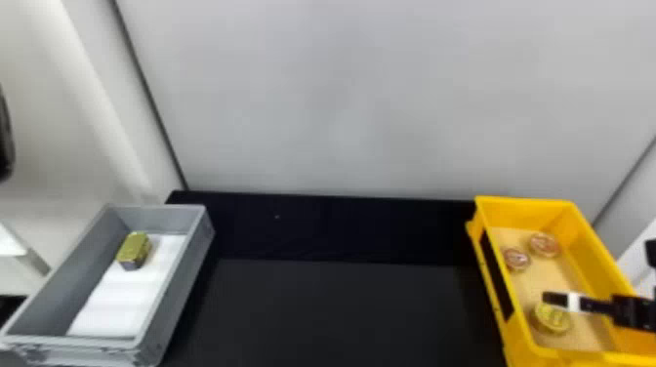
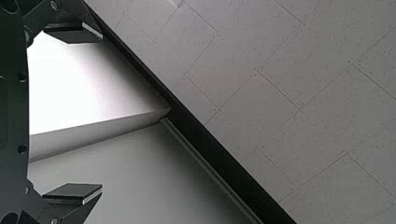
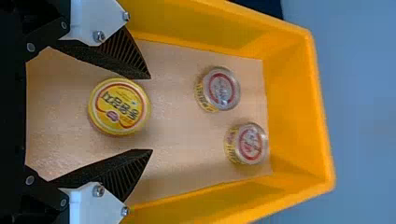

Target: Pick up the round yellow can and place it in the yellow rectangular box

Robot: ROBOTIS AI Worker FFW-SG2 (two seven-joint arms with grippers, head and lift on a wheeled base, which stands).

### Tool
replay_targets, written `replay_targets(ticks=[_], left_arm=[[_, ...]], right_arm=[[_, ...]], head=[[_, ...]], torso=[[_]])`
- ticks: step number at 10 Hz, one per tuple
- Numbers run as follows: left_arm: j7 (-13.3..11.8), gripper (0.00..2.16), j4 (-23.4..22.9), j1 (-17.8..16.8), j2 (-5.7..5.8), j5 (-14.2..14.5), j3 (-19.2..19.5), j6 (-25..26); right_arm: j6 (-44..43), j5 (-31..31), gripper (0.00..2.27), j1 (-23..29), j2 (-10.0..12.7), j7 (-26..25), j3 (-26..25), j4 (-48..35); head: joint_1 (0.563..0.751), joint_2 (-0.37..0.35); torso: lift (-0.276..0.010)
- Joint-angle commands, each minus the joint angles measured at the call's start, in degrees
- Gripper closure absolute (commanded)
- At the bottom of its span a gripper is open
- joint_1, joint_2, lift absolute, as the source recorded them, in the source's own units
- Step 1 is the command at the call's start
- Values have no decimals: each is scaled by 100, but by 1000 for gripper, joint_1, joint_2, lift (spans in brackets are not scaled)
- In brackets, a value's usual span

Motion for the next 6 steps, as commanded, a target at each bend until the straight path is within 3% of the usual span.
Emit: replay_targets(ticks=[1,6], left_arm=[[0,144,0,2,8,0,1,0],[0,144,0,28,17,0,19,9]], right_arm=[[-59,-141,321,34,-101,-62,-99,-877],[248,-141,320,-238,-171,-722,6,-3514]], head=[[663,54],[663,54]], torso=[[-10],[-10]])
